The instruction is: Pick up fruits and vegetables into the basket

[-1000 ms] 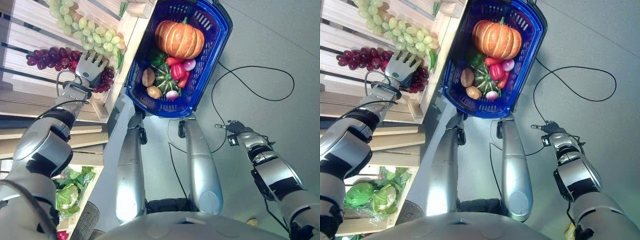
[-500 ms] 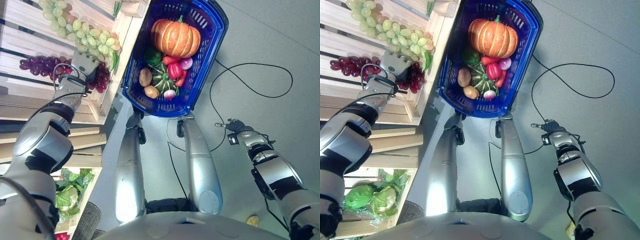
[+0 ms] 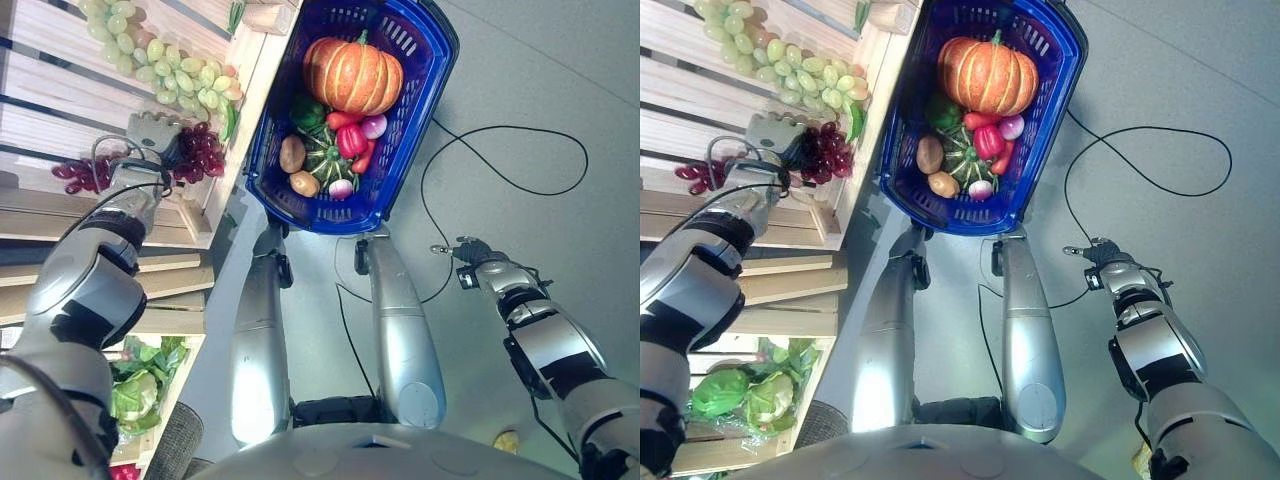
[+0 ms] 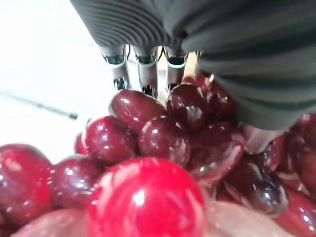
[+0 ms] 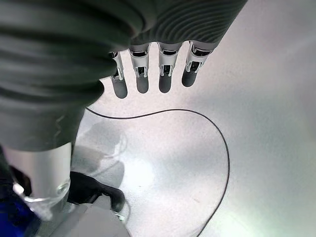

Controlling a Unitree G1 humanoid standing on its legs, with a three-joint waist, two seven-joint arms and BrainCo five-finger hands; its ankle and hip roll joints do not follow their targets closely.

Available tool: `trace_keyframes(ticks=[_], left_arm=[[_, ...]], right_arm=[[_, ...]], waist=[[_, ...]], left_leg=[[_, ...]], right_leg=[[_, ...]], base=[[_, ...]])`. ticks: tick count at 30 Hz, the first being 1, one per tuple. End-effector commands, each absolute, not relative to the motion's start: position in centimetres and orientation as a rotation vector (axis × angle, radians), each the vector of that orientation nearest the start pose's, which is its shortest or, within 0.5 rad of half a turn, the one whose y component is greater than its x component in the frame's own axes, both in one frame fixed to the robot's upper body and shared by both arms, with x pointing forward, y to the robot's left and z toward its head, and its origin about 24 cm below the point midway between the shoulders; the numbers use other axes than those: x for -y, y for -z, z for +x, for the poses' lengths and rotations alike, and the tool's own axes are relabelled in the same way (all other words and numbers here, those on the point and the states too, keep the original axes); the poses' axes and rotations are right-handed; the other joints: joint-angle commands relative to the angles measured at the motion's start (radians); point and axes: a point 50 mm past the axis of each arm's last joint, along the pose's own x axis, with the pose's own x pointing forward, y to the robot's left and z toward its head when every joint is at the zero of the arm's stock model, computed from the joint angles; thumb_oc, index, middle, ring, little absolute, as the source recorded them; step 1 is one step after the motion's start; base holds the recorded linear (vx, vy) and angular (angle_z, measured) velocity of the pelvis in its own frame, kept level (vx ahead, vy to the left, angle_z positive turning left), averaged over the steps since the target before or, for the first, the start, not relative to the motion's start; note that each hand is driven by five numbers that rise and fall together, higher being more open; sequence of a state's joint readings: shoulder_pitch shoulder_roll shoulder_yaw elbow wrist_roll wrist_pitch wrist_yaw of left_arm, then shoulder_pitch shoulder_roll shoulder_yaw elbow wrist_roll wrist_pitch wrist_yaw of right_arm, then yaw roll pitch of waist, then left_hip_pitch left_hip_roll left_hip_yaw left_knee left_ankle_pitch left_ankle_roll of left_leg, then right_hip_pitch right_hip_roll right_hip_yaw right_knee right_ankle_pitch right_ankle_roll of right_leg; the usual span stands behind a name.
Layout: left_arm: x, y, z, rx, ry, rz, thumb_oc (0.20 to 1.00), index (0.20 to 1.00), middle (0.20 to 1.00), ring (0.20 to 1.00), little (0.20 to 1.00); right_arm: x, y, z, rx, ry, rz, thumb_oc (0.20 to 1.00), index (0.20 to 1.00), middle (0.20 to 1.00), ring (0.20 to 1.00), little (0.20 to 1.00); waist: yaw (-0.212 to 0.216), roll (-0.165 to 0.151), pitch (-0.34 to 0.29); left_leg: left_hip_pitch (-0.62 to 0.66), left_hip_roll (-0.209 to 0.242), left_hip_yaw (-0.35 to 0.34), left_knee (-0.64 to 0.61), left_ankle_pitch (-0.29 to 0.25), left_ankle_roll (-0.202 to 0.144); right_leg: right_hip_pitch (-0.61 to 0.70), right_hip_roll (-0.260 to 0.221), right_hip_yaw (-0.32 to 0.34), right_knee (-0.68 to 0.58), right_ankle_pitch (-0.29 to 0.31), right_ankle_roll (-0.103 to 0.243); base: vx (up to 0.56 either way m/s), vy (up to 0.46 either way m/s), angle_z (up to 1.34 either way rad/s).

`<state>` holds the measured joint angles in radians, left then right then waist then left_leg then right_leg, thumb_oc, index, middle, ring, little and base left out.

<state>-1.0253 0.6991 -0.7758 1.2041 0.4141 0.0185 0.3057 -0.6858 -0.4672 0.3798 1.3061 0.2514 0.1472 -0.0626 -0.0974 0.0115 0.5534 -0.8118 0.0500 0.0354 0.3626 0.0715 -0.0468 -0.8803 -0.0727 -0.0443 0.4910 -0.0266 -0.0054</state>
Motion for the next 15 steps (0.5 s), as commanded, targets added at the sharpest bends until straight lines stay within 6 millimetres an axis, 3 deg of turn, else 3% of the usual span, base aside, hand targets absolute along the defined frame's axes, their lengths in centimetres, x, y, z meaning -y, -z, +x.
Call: trace_keyframes(ticks=[1, 5, 8, 9, 15], left_arm=[[-30.9, -15.2, 38.0, -0.125, -0.346, 1.114, 0.200, 0.200, 0.200, 0.200, 0.200], [-30.8, -16.5, 38.0, -0.022, -0.311, 0.798, 0.200, 0.200, 0.200, 0.200, 0.200], [-30.8, -16.8, 37.8, 0.028, -0.293, 0.666, 0.200, 0.200, 0.200, 0.200, 0.200], [-30.3, -17.2, 37.7, 0.096, -0.280, 0.520, 0.200, 0.200, 0.200, 0.200, 0.200], [-29.5, -17.5, 37.4, 0.195, -0.236, 0.309, 0.200, 0.200, 0.200, 0.200, 0.200]], right_arm=[[30.7, 2.5, 29.1, -0.782, 0.299, -0.447, 1.000, 1.000, 1.000, 1.000, 1.000], [30.7, 1.8, 29.6, -0.676, 0.324, -0.362, 1.000, 1.000, 1.000, 1.000, 1.000], [30.5, 1.2, 30.1, -0.609, 0.333, -0.326, 1.000, 1.000, 1.000, 1.000, 1.000], [30.1, 0.6, 30.6, -0.534, 0.337, -0.296, 1.000, 1.000, 1.000, 1.000, 1.000], [28.9, -1.6, 32.3, -0.379, 0.322, -0.228, 1.000, 1.000, 1.000, 1.000, 1.000]], waist=[[0.029, -0.002, -0.033], [0.034, 0.001, -0.033], [0.038, 0.003, -0.033], [0.043, 0.006, -0.033], [0.052, 0.007, -0.033]], left_leg=[[-0.012, 0.010, -0.027, 0.081, -0.050, -0.007], [0.000, 0.009, -0.026, 0.079, -0.054, -0.007], [0.005, 0.007, -0.028, 0.080, -0.059, -0.005], [0.012, 0.004, -0.029, 0.077, -0.063, -0.002], [0.021, -0.002, -0.031, 0.068, -0.066, -0.001]], right_leg=[[0.052, 0.001, -0.006, -0.047, 0.036, 0.054], [0.064, -0.003, -0.011, -0.049, 0.034, 0.055], [0.067, -0.004, -0.014, -0.047, 0.032, 0.055], [0.072, -0.005, -0.018, -0.043, 0.026, 0.054], [0.077, -0.008, -0.028, -0.043, 0.022, 0.053]], base=[[0.00, 0.000, 0.00], [0.00, 0.000, 0.00], [0.00, -0.011, 0.01], [0.01, -0.026, 0.03], [0.00, -0.018, 0.05]])
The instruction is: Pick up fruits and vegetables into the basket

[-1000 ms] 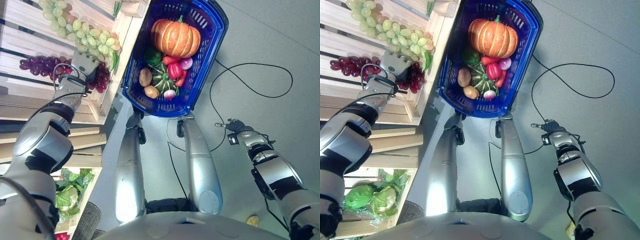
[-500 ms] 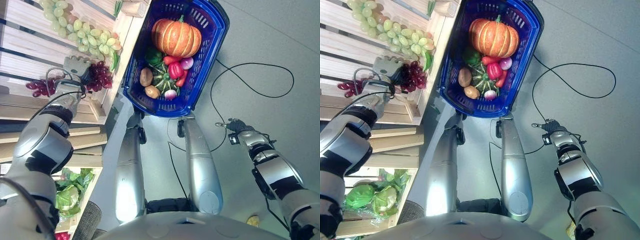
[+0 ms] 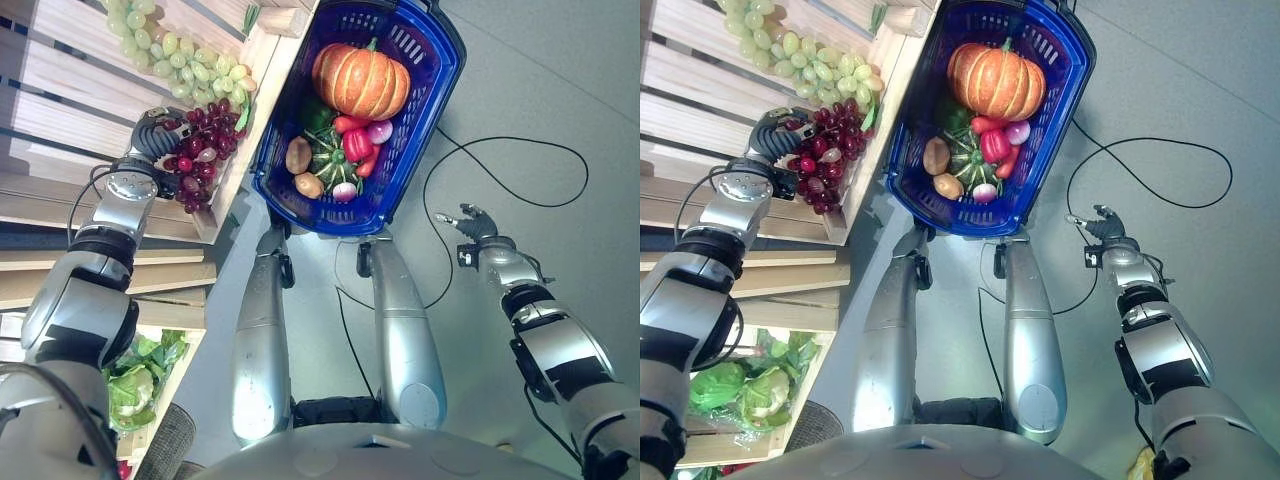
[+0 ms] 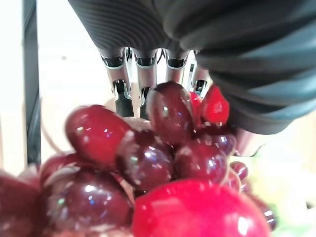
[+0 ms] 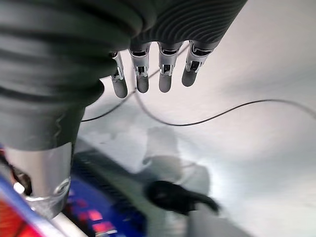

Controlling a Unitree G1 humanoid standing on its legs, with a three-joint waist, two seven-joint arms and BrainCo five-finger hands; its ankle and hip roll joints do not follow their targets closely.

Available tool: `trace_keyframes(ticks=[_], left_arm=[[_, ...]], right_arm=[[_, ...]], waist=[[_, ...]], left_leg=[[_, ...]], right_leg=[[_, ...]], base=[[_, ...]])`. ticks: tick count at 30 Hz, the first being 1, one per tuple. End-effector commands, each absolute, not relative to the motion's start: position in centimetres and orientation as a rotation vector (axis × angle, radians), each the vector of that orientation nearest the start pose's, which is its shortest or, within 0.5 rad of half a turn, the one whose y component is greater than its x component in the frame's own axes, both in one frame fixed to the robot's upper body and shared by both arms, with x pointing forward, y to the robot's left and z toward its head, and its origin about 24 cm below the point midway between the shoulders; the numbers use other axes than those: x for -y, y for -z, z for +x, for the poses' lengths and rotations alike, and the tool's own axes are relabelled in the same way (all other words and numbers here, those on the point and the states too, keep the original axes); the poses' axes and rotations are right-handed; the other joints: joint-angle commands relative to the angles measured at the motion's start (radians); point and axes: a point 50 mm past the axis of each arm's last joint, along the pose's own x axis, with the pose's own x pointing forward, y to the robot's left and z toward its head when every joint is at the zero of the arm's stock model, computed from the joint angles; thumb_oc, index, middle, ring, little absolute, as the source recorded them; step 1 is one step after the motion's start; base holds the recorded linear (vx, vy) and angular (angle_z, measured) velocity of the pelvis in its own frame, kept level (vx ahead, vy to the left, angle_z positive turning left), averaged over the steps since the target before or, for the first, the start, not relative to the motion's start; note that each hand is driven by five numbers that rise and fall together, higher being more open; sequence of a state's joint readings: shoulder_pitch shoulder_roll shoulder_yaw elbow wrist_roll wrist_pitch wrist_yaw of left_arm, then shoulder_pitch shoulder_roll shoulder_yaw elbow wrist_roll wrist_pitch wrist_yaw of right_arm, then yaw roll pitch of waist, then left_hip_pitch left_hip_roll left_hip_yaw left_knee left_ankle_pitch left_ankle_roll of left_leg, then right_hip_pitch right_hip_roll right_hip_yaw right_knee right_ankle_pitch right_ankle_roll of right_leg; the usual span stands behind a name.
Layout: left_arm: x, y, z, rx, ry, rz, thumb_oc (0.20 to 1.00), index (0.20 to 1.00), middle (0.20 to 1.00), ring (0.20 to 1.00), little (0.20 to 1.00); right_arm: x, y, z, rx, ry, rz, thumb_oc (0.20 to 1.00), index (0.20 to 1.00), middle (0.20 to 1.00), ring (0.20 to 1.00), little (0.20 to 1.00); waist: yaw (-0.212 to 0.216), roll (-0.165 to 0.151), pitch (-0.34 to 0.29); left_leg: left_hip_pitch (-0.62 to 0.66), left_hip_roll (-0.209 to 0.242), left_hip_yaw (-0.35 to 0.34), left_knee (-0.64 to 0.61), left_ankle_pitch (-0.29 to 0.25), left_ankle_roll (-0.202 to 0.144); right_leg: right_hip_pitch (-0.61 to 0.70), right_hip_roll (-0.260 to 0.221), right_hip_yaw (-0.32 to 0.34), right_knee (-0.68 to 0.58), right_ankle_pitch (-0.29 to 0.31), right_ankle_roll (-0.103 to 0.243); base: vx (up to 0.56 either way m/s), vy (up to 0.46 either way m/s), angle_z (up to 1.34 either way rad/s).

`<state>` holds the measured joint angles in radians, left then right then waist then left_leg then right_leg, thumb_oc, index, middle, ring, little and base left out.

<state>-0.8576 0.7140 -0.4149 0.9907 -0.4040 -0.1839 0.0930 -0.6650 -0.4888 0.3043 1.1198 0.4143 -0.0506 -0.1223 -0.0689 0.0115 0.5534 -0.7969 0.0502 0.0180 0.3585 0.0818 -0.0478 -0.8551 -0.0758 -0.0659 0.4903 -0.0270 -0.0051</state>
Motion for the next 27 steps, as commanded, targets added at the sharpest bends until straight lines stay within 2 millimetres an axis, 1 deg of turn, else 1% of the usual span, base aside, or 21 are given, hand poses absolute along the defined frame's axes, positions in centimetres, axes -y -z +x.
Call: trace_keyframes(ticks=[1, 2, 3, 4, 5, 7, 9, 14, 19, 24, 27], left_arm=[[-29.3, -17.7, 37.3, 0.231, -0.221, 0.237, 0.200, 0.200, 0.200, 0.200, 0.200], [-29.1, -17.9, 37.2, 0.258, -0.210, 0.203, 0.200, 0.200, 0.200, 0.200, 0.200], [-29.1, -17.9, 37.1, 0.260, -0.209, 0.200, 0.200, 0.200, 0.200, 0.200, 0.200], [-28.8, -18.0, 36.9, 0.305, -0.193, 0.140, 0.200, 0.200, 0.200, 0.200, 0.200], [-28.7, -18.0, 36.9, 0.314, -0.188, 0.130, 0.200, 0.200, 0.200, 0.200, 0.200], [-28.4, -18.0, 36.4, 0.372, -0.163, 0.074, 0.200, 0.200, 0.200, 0.200, 0.200], [-27.9, -17.9, 36.4, 0.388, -0.149, 0.083, 0.200, 0.200, 0.200, 0.200, 0.200], [-27.6, -18.2, 36.3, 0.412, -0.120, 0.062, 0.200, 0.200, 0.200, 0.200, 0.200], [-27.3, -18.4, 36.2, 0.427, -0.091, 0.055, 0.200, 0.200, 0.200, 0.200, 0.200], [-26.7, -19.0, 36.0, 0.496, -0.021, -0.049, 0.200, 0.200, 0.200, 0.200, 0.200], [-25.9, -19.3, 35.8, 0.541, 0.028, -0.092, 0.200, 0.200, 0.200, 0.200, 0.200]], right_arm=[[28.4, -2.3, 32.7, -0.331, 0.310, -0.204, 1.000, 1.000, 1.000, 1.000, 1.000], [27.8, -2.9, 33.0, -0.279, 0.299, -0.191, 1.000, 1.000, 1.000, 1.000, 1.000], [27.7, -2.9, 33.0, -0.277, 0.298, -0.190, 1.000, 1.000, 1.000, 1.000, 1.000], [26.9, -3.7, 33.4, -0.218, 0.279, -0.163, 1.000, 1.000, 1.000, 1.000, 1.000], [26.6, -3.9, 33.5, -0.202, 0.275, -0.156, 1.000, 1.000, 1.000, 1.000, 1.000], [25.2, -4.8, 33.6, -0.125, 0.250, -0.131, 1.000, 1.000, 1.000, 1.000, 1.000], [24.4, -5.5, 33.9, -0.079, 0.234, -0.128, 1.000, 1.000, 1.000, 1.000, 1.000], [23.5, -6.8, 34.2, -0.028, 0.203, -0.115, 1.000, 1.000, 1.000, 1.000, 1.000], [23.1, -6.9, 34.0, -0.007, 0.185, -0.121, 1.000, 1.000, 1.000, 1.000, 1.000], [22.8, -7.1, 33.9, 0.020, 0.168, -0.119, 1.000, 1.000, 1.000, 1.000, 1.000], [22.1, -7.6, 33.9, 0.054, 0.132, -0.108, 1.000, 1.000, 1.000, 1.000, 1.000]], waist=[[0.025, 0.007, -0.033], [0.024, 0.007, -0.033], [0.024, 0.007, -0.033], [0.023, 0.006, -0.033], [0.023, 0.005, -0.033], [0.023, 0.003, -0.033], [0.024, 0.002, -0.033], [0.022, 0.005, -0.033], [0.018, 0.006, -0.033], [0.018, 0.011, -0.033], [0.020, 0.012, -0.033]], left_leg=[[0.008, -0.003, -0.014, 0.072, -0.077, 0.001], [0.009, -0.003, -0.014, 0.072, -0.079, 0.001], [0.009, -0.003, -0.014, 0.072, -0.079, 0.001], [0.008, -0.003, -0.015, 0.074, -0.081, 0.001], [0.009, -0.003, -0.015, 0.074, -0.081, 0.001], [0.013, -0.006, -0.014, 0.067, -0.082, 0.000], [0.013, -0.009, -0.015, 0.067, -0.082, -0.001], [0.011, -0.009, -0.010, 0.063, -0.081, -0.003], [0.007, -0.008, -0.004, 0.064, -0.082, -0.004], [0.006, -0.008, -0.001, 0.065, -0.084, -0.004], [0.008, -0.010, 0.000, 0.064, -0.084, -0.004]], right_leg=[[0.053, -0.006, -0.008, -0.039, 0.020, 0.052], [0.052, -0.006, -0.008, -0.035, 0.018, 0.051], [0.052, -0.006, -0.008, -0.035, 0.018, 0.051], [0.050, -0.006, -0.009, -0.031, 0.017, 0.051], [0.050, -0.007, -0.009, -0.031, 0.017, 0.051], [0.053, -0.007, -0.013, -0.035, 0.017, 0.052], [0.053, -0.009, -0.016, -0.036, 0.017, 0.053], [0.050, -0.011, -0.018, -0.034, 0.012, 0.052], [0.046, -0.013, -0.017, -0.036, 0.012, 0.052], [0.045, -0.018, -0.018, -0.035, 0.010, 0.052], [0.047, -0.022, -0.022, -0.036, 0.010, 0.053]], base=[[0.00, 0.000, 0.00], [0.00, 0.000, 0.00], [0.00, 0.000, 0.00], [0.00, 0.000, 0.00], [0.00, 0.000, 0.00], [0.00, 0.000, 0.00], [0.00, 0.000, 0.00], [0.00, 0.002, 0.01], [0.00, 0.000, 0.00], [0.00, 0.000, 0.00], [0.00, 0.000, 0.00]])
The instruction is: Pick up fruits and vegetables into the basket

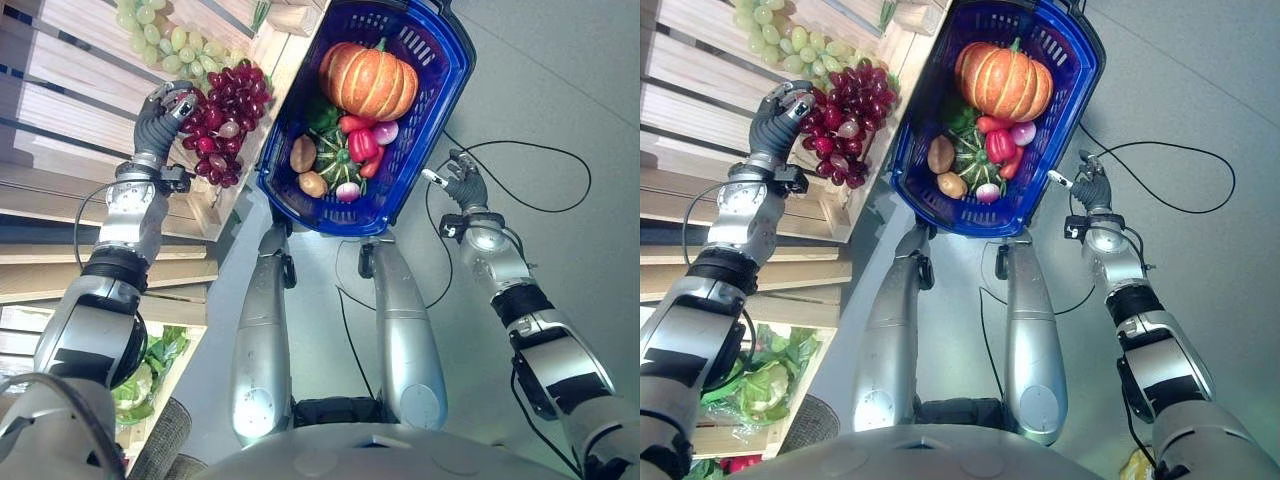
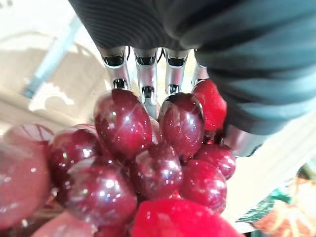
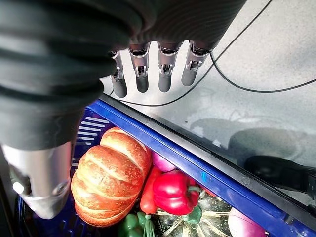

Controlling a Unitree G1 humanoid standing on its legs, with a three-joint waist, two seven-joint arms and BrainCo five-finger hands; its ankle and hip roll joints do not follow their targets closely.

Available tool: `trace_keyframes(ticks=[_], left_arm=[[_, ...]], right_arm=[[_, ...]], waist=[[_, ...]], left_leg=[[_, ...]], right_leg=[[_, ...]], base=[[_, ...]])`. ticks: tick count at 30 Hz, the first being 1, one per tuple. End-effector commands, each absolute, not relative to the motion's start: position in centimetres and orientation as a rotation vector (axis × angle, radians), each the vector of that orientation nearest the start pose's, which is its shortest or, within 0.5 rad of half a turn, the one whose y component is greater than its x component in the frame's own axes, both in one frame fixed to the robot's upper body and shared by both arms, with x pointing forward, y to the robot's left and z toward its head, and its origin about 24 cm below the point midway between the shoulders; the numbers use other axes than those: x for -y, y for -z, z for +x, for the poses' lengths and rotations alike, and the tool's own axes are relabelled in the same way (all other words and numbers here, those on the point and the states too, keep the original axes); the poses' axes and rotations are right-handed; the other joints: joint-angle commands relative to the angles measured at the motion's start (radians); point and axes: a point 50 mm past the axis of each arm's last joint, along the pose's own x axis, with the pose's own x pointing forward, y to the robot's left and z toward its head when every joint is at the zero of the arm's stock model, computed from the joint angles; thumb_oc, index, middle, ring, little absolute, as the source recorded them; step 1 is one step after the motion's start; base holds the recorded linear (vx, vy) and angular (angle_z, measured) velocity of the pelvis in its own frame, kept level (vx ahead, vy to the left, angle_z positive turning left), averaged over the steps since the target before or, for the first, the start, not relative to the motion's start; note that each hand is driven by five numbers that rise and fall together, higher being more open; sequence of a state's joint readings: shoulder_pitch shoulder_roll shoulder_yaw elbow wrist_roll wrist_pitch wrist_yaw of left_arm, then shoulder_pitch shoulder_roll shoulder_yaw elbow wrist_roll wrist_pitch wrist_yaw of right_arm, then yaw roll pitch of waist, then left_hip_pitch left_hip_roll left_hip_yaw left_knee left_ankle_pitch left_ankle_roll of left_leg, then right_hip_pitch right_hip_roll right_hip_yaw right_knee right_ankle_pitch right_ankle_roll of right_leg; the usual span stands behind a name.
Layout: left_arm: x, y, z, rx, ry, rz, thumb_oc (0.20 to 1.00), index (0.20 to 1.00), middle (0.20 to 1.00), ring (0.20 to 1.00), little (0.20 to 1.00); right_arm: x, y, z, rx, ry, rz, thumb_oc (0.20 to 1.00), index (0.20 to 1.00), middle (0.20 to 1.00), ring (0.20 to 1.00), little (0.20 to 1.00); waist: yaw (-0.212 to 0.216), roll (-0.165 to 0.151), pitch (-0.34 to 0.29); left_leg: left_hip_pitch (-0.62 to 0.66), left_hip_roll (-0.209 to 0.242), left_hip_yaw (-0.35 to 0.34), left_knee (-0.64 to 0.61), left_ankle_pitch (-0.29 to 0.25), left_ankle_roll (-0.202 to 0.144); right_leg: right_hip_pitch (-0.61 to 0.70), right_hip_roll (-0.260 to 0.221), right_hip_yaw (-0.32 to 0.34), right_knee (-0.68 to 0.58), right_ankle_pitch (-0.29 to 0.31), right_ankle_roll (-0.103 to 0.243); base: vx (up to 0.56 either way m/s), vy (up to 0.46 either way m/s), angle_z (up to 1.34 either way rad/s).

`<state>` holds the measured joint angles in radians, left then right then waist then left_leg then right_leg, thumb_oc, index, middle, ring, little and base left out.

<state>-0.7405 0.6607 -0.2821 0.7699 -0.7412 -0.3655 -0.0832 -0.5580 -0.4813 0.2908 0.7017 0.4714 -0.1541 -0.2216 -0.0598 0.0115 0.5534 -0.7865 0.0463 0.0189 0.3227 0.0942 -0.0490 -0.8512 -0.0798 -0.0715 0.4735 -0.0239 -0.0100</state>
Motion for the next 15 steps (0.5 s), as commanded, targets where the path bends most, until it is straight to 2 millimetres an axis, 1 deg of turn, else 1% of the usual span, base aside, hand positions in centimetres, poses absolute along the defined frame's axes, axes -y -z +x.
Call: trace_keyframes(ticks=[1, 5, 9, 15], left_arm=[[-25.8, -19.3, 35.7, 0.548, 0.032, -0.095, 0.200, 0.200, 0.200, 0.200, 0.200], [-25.4, -19.2, 35.1, 0.602, 0.063, -0.155, 0.200, 0.200, 0.200, 0.200, 0.200], [-25.0, -18.9, 34.3, 0.664, 0.097, -0.221, 0.200, 0.200, 0.200, 0.200, 0.200], [-24.3, -18.5, 33.3, 0.716, 0.156, -0.247, 0.200, 0.200, 0.200, 0.200, 0.200]], right_arm=[[22.0, -7.6, 33.8, 0.059, 0.127, -0.106, 1.000, 1.000, 1.000, 1.000, 1.000], [21.0, -8.4, 33.6, 0.111, 0.067, -0.084, 1.000, 1.000, 1.000, 1.000, 1.000], [19.4, -9.1, 33.1, 0.170, -0.005, -0.065, 1.000, 1.000, 1.000, 1.000, 1.000], [18.1, -10.0, 32.4, 0.223, -0.089, -0.019, 1.000, 1.000, 1.000, 1.000, 1.000]], waist=[[0.012, 0.012, -0.033], [0.014, 0.014, -0.033], [0.017, 0.018, -0.033], [0.021, 0.022, -0.033]], left_leg=[[-0.003, -0.006, -0.001, 0.100, -0.097, -0.003], [0.001, -0.009, -0.001, 0.100, -0.099, -0.003], [0.009, -0.013, -0.001, 0.093, -0.099, -0.001], [0.010, -0.016, 0.001, 0.091, -0.098, 0.001]], right_leg=[[0.043, -0.018, -0.016, -0.019, 0.007, 0.058], [0.045, -0.021, -0.018, -0.016, 0.003, 0.059], [0.051, -0.024, -0.018, -0.017, -0.001, 0.060], [0.051, -0.031, -0.022, -0.015, -0.002, 0.062]], base=[[0.00, 0.000, 0.00], [0.00, 0.000, 0.00], [0.00, 0.000, 0.00], [0.00, 0.007, 0.01]])
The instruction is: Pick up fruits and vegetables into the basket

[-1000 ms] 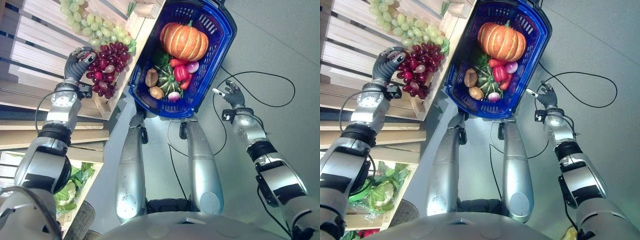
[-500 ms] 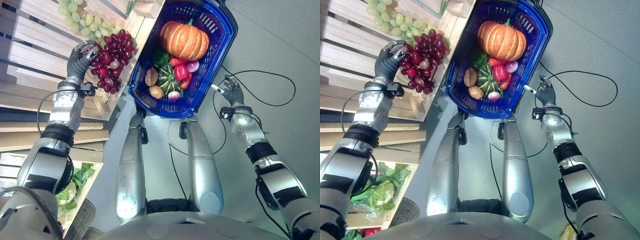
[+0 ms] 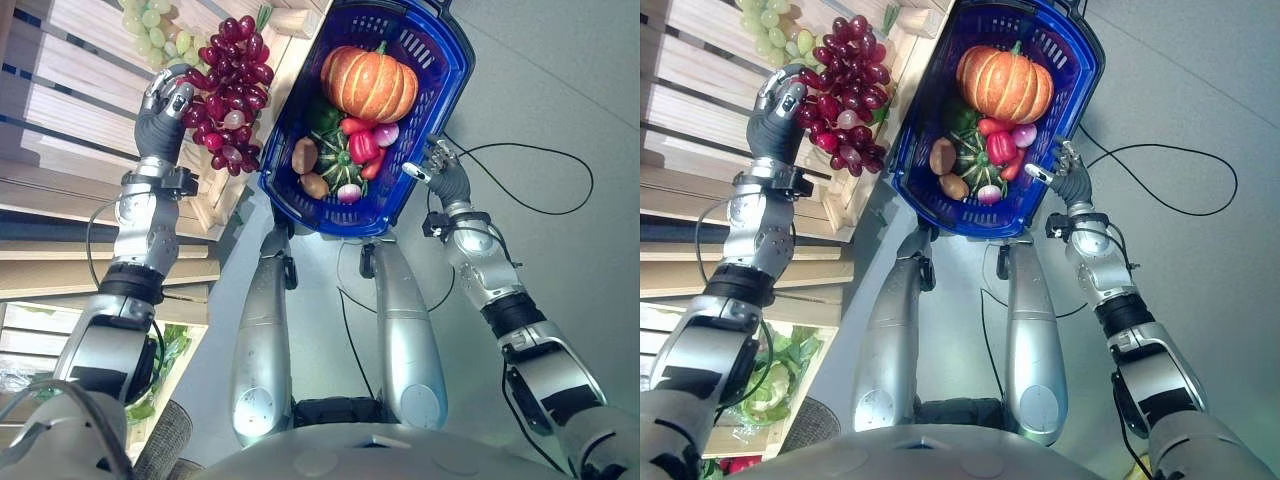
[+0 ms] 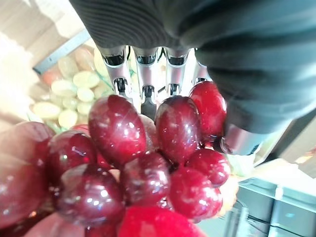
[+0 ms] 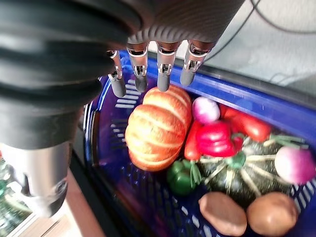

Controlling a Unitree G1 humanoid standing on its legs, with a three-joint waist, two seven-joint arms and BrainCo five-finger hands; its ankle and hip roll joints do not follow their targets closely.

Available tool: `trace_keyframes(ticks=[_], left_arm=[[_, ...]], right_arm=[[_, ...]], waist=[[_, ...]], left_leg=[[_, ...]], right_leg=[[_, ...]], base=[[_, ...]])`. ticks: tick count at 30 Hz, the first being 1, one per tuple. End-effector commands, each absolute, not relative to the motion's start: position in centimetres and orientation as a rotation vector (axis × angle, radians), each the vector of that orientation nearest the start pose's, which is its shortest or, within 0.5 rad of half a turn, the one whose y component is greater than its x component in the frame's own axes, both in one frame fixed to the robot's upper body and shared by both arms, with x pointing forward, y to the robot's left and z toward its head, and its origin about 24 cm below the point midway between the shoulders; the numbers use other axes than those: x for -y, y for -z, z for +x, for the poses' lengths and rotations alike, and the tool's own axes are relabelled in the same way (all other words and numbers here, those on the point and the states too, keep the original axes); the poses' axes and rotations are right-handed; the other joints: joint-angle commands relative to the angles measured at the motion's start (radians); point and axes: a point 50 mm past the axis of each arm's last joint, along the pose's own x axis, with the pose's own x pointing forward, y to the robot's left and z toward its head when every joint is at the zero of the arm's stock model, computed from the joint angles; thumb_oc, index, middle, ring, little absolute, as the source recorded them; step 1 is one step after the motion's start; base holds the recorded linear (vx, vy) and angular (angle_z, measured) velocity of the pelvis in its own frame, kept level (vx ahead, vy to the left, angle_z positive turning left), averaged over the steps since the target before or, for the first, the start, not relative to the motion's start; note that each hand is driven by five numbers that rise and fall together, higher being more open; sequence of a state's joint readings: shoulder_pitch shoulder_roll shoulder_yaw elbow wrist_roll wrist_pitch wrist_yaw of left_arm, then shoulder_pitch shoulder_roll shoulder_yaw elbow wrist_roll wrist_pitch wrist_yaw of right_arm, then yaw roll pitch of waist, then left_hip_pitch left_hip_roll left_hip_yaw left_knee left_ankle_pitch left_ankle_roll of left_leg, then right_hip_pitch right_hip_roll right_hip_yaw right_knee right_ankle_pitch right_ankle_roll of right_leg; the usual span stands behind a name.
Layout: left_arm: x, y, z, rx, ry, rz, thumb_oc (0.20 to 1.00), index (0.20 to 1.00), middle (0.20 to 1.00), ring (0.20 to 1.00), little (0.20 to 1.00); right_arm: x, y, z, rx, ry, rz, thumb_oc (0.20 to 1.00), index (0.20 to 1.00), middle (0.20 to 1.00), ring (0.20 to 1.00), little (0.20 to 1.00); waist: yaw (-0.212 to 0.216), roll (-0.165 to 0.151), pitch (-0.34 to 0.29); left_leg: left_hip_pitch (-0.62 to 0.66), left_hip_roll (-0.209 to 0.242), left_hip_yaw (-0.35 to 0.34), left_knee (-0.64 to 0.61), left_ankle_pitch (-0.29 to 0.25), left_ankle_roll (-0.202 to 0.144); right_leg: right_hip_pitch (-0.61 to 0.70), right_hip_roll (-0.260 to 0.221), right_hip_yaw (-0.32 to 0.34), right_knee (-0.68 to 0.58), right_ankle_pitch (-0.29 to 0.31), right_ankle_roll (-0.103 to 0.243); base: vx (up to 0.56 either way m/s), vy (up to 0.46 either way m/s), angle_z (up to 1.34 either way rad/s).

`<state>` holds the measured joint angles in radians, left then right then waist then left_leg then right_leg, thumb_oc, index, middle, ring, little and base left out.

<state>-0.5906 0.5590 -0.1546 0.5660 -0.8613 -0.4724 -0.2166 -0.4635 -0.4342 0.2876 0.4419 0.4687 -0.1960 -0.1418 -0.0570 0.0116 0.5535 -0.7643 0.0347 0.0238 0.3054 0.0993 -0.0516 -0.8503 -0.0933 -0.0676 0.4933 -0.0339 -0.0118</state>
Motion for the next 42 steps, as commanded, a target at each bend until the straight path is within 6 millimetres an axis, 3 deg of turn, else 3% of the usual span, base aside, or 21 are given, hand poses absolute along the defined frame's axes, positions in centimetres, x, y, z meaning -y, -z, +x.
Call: trace_keyframes(ticks=[1, 10, 27, 42], left_arm=[[-24.0, -18.5, 33.1, 0.728, 0.175, -0.247, 0.200, 0.200, 0.200, 0.200, 0.200], [-20.9, -20.0, 32.1, 0.792, 0.337, -0.217, 0.200, 0.200, 0.200, 0.200, 0.200], [-15.7, -22.7, 30.2, 0.864, 0.651, -0.137, 0.200, 0.200, 0.200, 0.200, 0.200], [-12.6, -23.4, 29.7, 0.827, 0.816, -0.101, 0.200, 0.200, 0.200, 0.200, 0.200]], right_arm=[[17.9, -10.2, 32.2, 0.231, -0.116, -0.003, 1.000, 1.000, 1.000, 1.000, 1.000], [14.3, -11.7, 31.3, 0.260, -0.350, 0.116, 1.000, 1.000, 1.000, 1.000, 1.000], [10.2, -14.5, 30.3, 0.250, -0.669, 0.318, 1.000, 1.000, 1.000, 1.000, 1.000], [7.3, -18.0, 29.1, 0.349, -0.862, 0.408, 1.000, 1.000, 1.000, 1.000, 1.000]], waist=[[0.019, 0.022, -0.033], [0.022, 0.021, -0.033], [0.032, 0.021, -0.033], [0.042, 0.022, -0.033]], left_leg=[[-0.011, -0.006, -0.004, 0.108, -0.104, 0.004], [-0.009, -0.009, 0.001, 0.097, -0.094, 0.007], [0.002, -0.013, 0.006, 0.069, -0.071, 0.012], [0.001, -0.020, 0.004, 0.060, -0.062, 0.019]], right_leg=[[0.052, -0.018, -0.026, -0.036, 0.007, 0.064], [0.054, -0.021, -0.029, -0.046, 0.014, 0.063], [0.073, -0.027, -0.040, -0.080, 0.038, 0.062], [0.075, -0.027, -0.053, -0.090, 0.052, 0.068]], base=[[0.00, 0.000, 0.00], [0.00, 0.000, 0.00], [0.00, -0.001, 0.00], [0.00, -0.010, 0.00]])
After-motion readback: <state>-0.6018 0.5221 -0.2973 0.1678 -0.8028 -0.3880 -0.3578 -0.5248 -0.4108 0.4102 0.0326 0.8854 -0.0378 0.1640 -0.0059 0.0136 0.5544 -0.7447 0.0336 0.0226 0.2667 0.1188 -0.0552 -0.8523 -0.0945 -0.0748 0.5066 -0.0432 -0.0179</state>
